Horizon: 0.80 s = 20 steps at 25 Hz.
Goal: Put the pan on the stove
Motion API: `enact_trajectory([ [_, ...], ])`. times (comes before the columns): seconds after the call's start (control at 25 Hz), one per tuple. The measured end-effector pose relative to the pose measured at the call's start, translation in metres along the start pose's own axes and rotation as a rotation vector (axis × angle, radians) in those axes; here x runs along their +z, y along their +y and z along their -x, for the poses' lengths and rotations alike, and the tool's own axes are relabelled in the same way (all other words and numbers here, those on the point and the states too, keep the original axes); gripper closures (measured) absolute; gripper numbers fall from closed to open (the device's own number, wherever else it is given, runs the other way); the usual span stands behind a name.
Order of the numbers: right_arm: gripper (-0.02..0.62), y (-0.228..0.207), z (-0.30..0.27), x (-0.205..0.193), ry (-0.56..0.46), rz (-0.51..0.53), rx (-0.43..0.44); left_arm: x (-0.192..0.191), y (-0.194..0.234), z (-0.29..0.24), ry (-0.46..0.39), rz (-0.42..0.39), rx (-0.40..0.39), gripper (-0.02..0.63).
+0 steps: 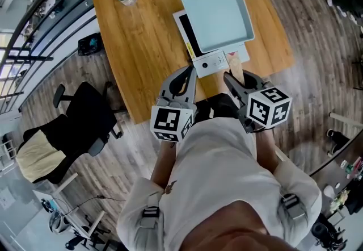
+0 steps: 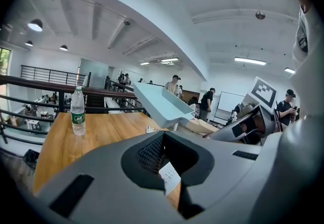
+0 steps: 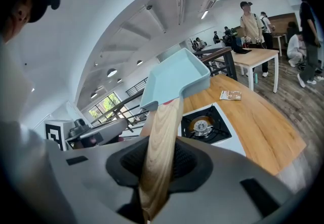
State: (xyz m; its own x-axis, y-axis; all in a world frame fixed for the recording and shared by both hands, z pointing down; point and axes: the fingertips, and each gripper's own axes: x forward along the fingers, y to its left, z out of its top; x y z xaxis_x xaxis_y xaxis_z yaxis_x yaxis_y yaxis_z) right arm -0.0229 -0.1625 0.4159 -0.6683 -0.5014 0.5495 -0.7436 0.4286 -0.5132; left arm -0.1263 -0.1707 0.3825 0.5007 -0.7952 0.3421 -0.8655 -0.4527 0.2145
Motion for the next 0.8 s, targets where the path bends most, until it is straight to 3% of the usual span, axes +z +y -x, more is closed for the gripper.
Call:
enact_trajectory([
  [0.8,0.494,-0.051,-0.035,0.008,0.076,0.005,0.01,-0.007,0.012,-0.05,0.041,0.02,0.057,0.588],
])
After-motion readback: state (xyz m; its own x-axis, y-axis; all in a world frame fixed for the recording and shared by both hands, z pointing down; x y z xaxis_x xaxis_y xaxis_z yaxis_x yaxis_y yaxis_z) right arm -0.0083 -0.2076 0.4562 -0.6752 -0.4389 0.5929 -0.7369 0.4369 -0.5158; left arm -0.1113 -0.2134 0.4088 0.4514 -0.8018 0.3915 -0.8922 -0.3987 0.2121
